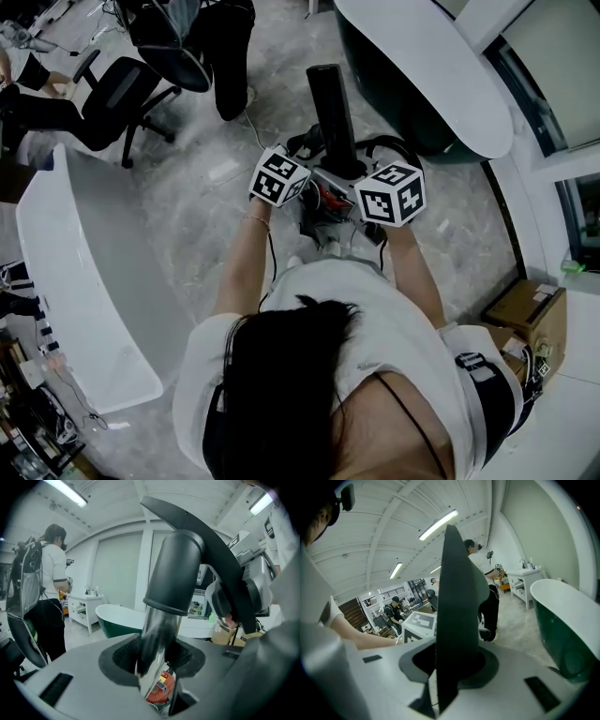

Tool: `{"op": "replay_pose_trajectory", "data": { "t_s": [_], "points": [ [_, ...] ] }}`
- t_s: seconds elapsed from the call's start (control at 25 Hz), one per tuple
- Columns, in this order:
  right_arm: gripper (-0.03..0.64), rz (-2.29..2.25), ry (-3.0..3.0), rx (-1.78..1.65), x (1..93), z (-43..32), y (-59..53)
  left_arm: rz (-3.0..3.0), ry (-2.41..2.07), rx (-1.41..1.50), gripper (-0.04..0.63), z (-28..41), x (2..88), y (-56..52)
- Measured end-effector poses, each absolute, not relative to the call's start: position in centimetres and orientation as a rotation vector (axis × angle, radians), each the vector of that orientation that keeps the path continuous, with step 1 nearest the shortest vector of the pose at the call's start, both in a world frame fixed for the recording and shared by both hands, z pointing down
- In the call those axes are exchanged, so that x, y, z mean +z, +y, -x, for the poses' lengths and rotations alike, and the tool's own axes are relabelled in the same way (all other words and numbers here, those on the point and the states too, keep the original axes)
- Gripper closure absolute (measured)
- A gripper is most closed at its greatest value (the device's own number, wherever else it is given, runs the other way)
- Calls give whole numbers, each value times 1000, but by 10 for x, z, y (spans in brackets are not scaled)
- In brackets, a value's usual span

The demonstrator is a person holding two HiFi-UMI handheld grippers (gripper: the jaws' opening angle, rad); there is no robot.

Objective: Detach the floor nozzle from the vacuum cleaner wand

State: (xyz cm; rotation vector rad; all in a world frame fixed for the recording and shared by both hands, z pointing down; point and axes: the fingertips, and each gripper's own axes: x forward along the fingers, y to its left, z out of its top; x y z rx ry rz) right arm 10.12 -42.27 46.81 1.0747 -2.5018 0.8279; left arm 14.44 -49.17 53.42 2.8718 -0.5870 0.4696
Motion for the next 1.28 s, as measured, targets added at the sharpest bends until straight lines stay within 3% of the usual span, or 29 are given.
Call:
{"op": "replay_pose_trajectory", "data": {
  "t_s": [0.08, 1.28],
  "points": [
    [506, -1066, -2502, 819, 468, -101, -424, -2874, -564, 474, 446, -146, 534, -491],
    [514, -1074, -2519, 857, 459, -103, -419, -2863, -495, 478, 446, -150, 536, -480]
  ]
}}
